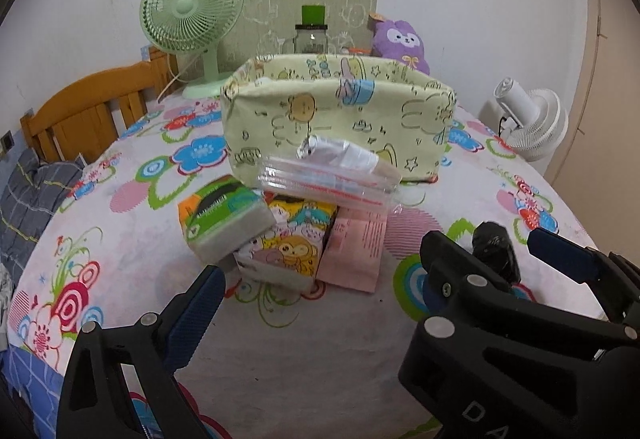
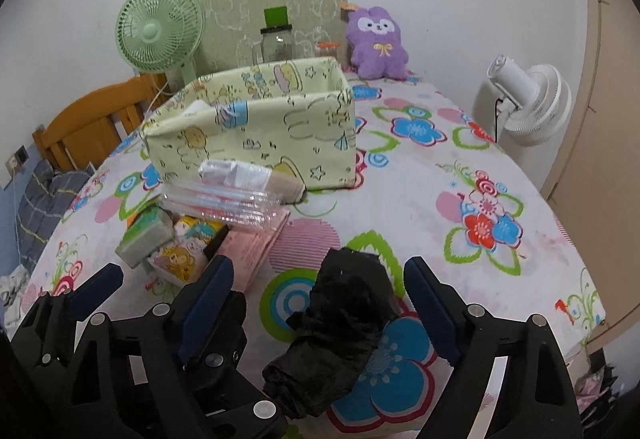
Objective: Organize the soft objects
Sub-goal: 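Grasp the black item beside the tissue packs with the right tool, then carry the black item toward the basket with the right tool while the left tool approaches the green tissue pack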
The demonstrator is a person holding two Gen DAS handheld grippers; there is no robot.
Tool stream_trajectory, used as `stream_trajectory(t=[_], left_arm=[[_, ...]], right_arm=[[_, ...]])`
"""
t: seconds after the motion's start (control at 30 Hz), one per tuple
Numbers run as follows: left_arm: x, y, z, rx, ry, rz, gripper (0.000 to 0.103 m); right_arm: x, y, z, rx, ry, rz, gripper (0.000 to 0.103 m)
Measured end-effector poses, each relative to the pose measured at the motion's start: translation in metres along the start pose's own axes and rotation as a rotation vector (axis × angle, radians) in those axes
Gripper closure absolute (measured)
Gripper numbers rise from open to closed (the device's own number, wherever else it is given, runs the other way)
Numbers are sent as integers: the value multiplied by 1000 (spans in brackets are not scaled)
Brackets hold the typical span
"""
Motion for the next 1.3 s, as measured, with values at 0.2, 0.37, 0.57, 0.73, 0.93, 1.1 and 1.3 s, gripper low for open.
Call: stream_trajectory(t=[0.2, 0.37, 0.57, 0.73, 0.93, 1.1, 1.3], left_arm=[[-4, -1, -9, 3, 25, -6, 4], [-8, -3, -16, -9, 54, -5, 5], [-12, -5, -23, -23, 73, -12, 6], [-13, -7, -24, -16, 75, -18, 7], [-10, -4, -21, -2, 64, -15, 7], [-1, 3, -14, 19, 44, -4, 8], [10, 15, -9, 25, 20, 21, 8]], right_arm=[[-5, -2, -10, -2, 28, -9, 20], [-10, -4, -19, 4, 54, -15, 27], [-13, -8, -28, 7, 74, -32, 32], [-14, -12, -34, -28, 89, -47, 57], [-11, -10, -33, 4, 81, -48, 63], [-4, -4, -29, 26, 63, -39, 64], [11, 10, -23, 48, 22, -13, 64]])
Point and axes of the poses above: each gripper's, at about its wrist camera, not at the fingertips, and z roughly against the way its jaws point, y to its left, x to its top, the point moved 1 cm from there along -z, roughly the way its jaws point, and after that the axes turned 1 degree about x, right-handed, at the moved point
